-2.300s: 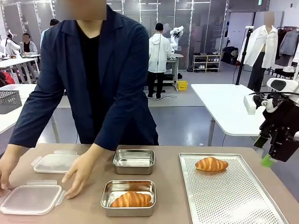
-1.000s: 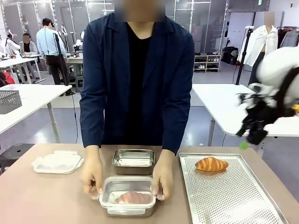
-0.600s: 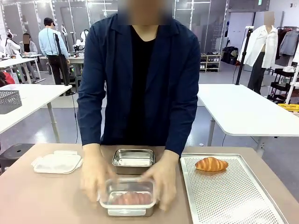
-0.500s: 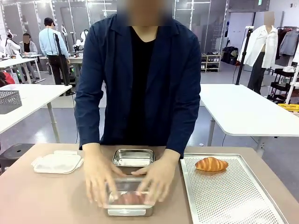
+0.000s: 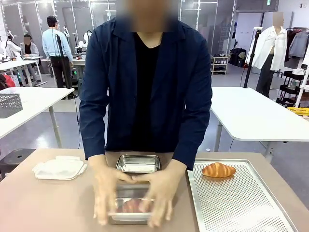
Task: Place the bread into the airtight container.
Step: Pick up a Butter Roll and place it into an empty Airtight Container.
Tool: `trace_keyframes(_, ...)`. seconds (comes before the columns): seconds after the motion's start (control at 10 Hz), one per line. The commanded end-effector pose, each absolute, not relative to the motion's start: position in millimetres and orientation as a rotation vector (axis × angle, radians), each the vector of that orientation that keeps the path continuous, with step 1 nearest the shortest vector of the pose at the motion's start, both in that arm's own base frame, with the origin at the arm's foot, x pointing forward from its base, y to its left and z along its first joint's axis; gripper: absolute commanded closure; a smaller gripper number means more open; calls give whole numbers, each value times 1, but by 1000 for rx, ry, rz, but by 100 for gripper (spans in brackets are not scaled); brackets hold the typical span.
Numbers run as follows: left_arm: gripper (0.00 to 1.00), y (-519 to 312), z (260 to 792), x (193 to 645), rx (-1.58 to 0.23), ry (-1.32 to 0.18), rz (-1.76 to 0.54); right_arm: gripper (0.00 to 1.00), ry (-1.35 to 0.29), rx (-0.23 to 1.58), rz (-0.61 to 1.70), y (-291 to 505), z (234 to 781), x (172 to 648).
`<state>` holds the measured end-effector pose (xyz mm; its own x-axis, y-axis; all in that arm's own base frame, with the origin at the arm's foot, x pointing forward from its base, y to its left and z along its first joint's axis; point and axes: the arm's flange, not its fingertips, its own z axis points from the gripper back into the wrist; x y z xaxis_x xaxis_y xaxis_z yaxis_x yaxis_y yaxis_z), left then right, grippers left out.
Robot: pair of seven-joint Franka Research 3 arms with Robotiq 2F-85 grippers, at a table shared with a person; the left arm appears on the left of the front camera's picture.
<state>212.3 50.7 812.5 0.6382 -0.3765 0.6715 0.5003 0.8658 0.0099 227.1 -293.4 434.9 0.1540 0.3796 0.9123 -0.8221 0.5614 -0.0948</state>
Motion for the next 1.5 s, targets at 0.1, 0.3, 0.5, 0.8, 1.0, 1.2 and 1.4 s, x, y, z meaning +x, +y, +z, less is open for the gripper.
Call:
trace_keyframes(0.1,0,50,813,212,-177,-720,-513,9,-1115,467,931,-292,443,224)
trace_keyframes(0.3,0,50,813,212,-177,-720,-513,9,-1115,467,931,-292,443,224)
trace_keyframes(0.5,0,50,813,212,-177,-720,-513,9,-1115,467,931,-292,443,224)
trace_keyframes(0.8,0,50,813,212,-177,-720,-513,9,-1101,471,921,-294,444,225)
trace_keyframes(1.0,0,50,813,212,-177,-720,-513,9,-988,376,1086,-258,477,249)
trace_keyframes(1.2,0,50,813,212,-177,-720,-513,9,-843,278,1231,-205,507,291)
trace_keyframes(1.4,0,50,813,212,-177,-720,-513,9,-687,206,1382,-144,520,342)
